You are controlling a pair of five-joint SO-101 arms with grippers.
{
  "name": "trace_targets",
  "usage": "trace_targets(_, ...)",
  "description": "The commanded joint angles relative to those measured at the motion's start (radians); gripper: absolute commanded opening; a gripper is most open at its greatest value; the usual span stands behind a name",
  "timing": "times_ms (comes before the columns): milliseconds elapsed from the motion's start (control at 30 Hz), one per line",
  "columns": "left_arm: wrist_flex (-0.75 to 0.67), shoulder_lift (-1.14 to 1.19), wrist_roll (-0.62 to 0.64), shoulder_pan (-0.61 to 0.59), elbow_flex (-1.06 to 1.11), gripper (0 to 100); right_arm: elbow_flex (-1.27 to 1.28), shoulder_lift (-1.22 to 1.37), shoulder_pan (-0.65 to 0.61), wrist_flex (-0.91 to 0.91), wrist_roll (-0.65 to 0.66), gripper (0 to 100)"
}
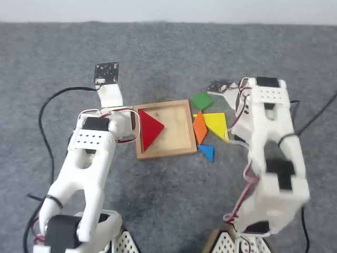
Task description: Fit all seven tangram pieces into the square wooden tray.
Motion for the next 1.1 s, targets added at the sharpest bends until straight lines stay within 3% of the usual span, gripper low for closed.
trace_targets(0, -0.015, -0.015, -0.008, -0.005, -0.05, 2, 0.072, -0.168, -0.107, -0.136, 0.012, 36.6)
trace_targets(133, -0.015, -0.012, -0.008, -0.005, -0.05, 2, 0.054, -0.094, -0.216, -0.22, 0.021, 39.2)
trace_targets(267, -0.015, -0.011, -0.008, -0.005, -0.05, 2, -0.086, 0.076, -0.237, -0.219, 0.055, 38.2)
trace_targets(600, -0.015, -0.012, -0.008, -0.005, -0.05, 2, -0.618, 0.535, -0.185, 0.058, 0.135, 38.0)
trace_targets(800, -0.017, -0.012, -0.008, -0.005, -0.05, 2, -0.764, 0.657, -0.139, 0.15, 0.146, 37.4)
trace_targets(1067, -0.017, -0.015, -0.008, -0.005, -0.05, 2, -0.767, 0.657, -0.061, 0.257, 0.175, 11.6)
